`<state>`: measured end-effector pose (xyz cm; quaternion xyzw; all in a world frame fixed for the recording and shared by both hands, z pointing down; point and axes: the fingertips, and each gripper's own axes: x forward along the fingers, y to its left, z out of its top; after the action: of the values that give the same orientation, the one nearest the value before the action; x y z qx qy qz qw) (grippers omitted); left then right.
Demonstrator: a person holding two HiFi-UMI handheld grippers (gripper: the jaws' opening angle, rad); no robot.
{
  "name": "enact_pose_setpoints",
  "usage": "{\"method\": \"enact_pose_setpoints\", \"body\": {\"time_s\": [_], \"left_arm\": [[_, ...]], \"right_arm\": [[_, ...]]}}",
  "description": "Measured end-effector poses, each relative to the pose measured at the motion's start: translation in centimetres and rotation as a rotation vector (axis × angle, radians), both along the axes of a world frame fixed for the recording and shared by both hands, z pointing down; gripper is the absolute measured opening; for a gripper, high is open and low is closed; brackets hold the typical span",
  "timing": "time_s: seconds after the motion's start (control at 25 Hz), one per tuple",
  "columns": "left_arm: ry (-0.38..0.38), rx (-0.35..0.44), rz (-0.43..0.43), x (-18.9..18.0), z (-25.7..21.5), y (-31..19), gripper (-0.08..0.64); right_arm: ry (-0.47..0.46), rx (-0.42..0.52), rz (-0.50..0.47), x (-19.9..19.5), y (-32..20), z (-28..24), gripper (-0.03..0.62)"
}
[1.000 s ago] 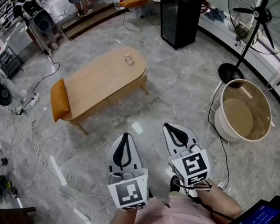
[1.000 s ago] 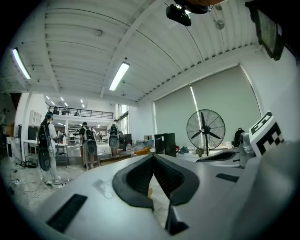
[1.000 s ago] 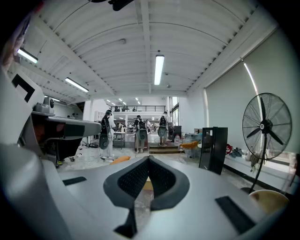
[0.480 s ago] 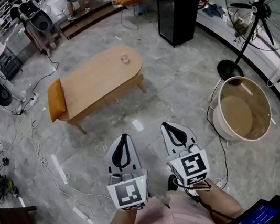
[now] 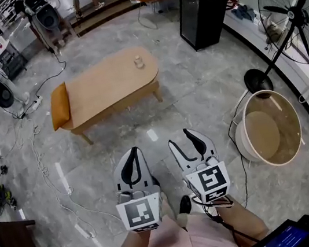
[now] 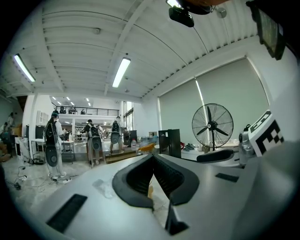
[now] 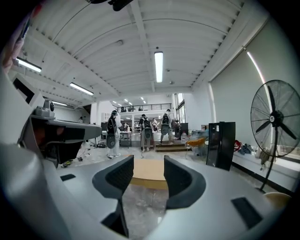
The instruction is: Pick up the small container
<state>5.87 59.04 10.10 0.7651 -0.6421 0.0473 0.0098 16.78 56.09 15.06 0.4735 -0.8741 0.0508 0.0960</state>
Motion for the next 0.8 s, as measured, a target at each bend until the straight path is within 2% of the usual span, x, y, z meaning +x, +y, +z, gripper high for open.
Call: {"method": "enact_pose_setpoints", "body": {"time_s": [0.2, 0.48, 0.8], "left_arm": [[0.006, -0.017, -0.024, -2.0, 1.6, -4.9, 0.012], [0.021, -0.025, -0.011, -5.2, 2.9, -15.2, 0.012], [0.002, 0.007, 0.015, -9.8, 0.7, -26.6, 0.012]], "right_arm": [[0.011, -0.015, 0.012, -0.8, -5.0, 1.7, 0.209], [0.04, -0.035, 0.033, -3.3, -14.8, 3.2, 0.209], [0.054, -0.011, 0.052, -7.6, -26.4, 1.6, 0.207]]}}
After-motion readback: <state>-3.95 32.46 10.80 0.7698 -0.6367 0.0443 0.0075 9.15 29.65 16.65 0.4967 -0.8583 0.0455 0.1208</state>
